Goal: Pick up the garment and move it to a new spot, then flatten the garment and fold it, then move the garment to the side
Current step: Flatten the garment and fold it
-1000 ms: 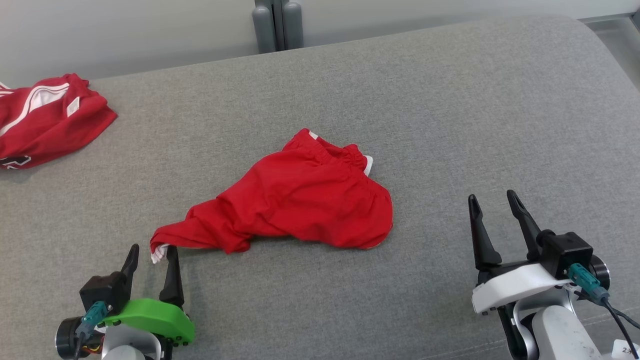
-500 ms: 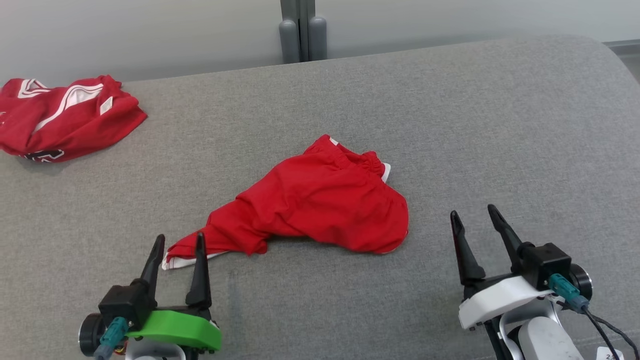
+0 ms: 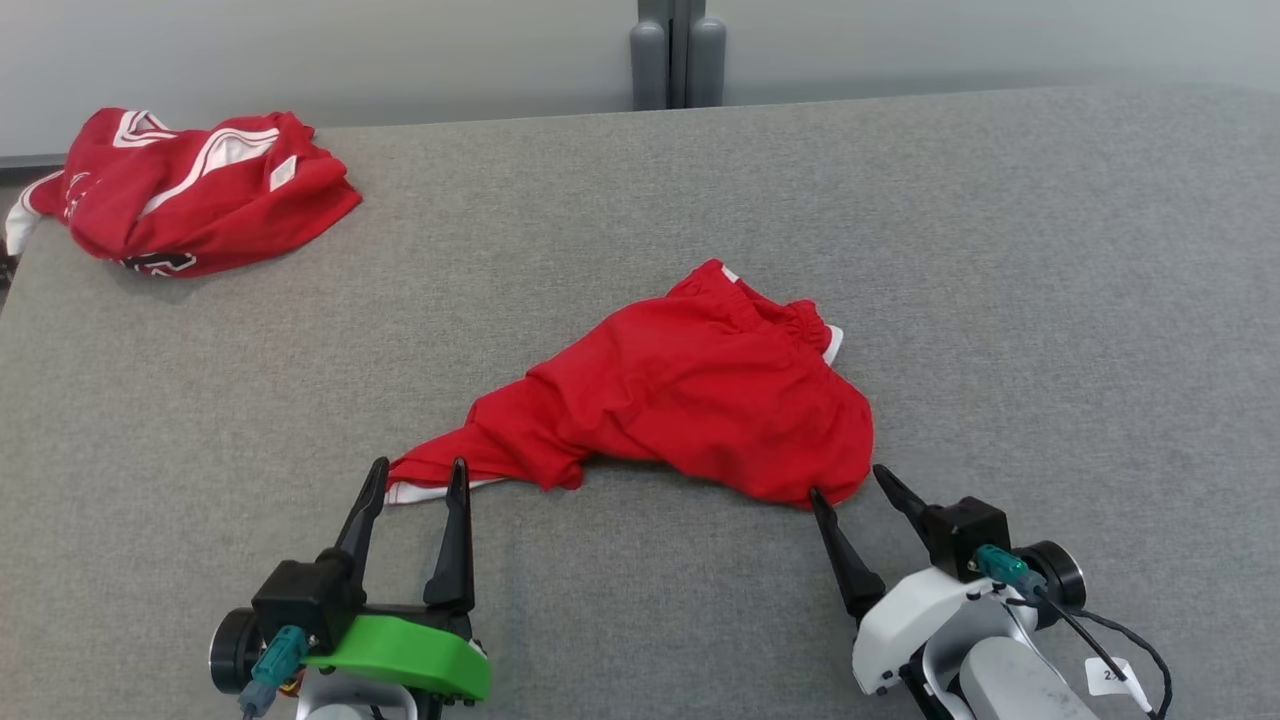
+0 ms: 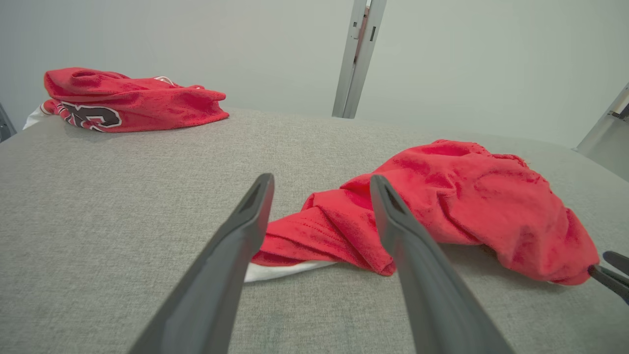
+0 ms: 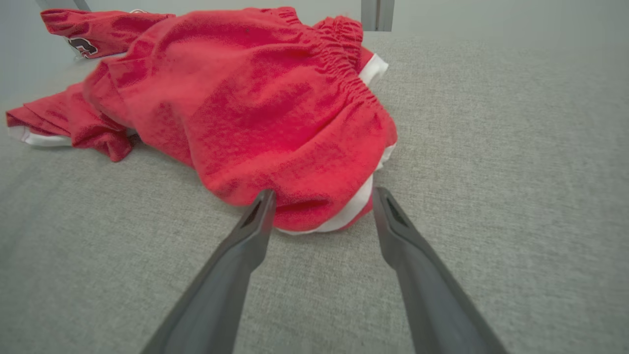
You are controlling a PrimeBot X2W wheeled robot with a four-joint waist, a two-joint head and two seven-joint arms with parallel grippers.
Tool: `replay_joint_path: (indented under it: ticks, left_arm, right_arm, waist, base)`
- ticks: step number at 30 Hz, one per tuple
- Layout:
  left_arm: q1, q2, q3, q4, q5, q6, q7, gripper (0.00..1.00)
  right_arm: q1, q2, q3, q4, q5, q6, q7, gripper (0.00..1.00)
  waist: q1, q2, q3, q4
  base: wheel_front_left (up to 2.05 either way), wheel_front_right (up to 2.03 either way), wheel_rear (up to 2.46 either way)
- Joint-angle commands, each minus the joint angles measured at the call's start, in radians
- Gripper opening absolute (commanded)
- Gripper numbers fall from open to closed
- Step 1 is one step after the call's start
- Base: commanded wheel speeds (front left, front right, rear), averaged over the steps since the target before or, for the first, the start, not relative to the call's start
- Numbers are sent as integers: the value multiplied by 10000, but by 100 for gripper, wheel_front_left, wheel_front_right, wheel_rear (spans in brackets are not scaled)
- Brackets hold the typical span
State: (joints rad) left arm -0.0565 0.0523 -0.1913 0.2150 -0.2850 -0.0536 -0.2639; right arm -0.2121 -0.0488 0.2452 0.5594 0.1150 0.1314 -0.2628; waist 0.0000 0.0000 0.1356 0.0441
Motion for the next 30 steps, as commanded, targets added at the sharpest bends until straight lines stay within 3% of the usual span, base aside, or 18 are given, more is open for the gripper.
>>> replay_joint_path:
  ticks: [1,2,3,4,5,6,7,18,30]
  left_arm:
    - [-139,4,7,-30,55,28,-6,100]
    - [-145,0,-1,-33,42,45,-8,100]
    - [-154,-2,-12,-31,37,52,-8,100]
    - [-147,-6,-8,-37,27,69,-8,100]
    - [-141,-7,-6,-41,21,85,-8,100]
    - [-135,-10,1,-43,16,103,-8,100]
    - [-137,-12,4,-44,18,96,-8,100]
    - [-94,-17,86,-168,-62,192,-8,100]
    - [-186,-14,42,-232,-113,266,-8,100]
  right_arm:
    - [-233,-27,-6,235,-67,-14,-31,100]
    - [-361,-30,-53,445,-53,-14,-31,100]
    - [-459,-29,-80,550,-36,-14,-31,88]
    - [-543,-27,-66,669,46,-14,-31,49]
    - [-588,-27,-61,753,75,-14,-31,37]
    - [-641,-27,-42,830,125,-14,-31,14]
    - [-679,-27,-17,870,172,-14,-31,0]
    - [-621,-29,392,-791,508,-14,-31,0]
    - [-588,-24,-81,-2588,-36,-14,-31,0]
  waist:
    - [0,0,115,288]
    - [0,0,136,364]
    - [0,0,147,424]
    - [0,0,149,476]
    - [0,0,151,516]
    - [0,0,149,547]
    - [0,0,146,570]
    - [0,0,25,368]
    - [0,0,-20,202]
  base:
    - [0,0,0]
    - [0,0,0]
    - [0,0,0]
    - [0,0,0]
    - [0,0,0]
    - [0,0,0]
    - [0,0,0]
    - [0,0,0]
    - [0,0,0]
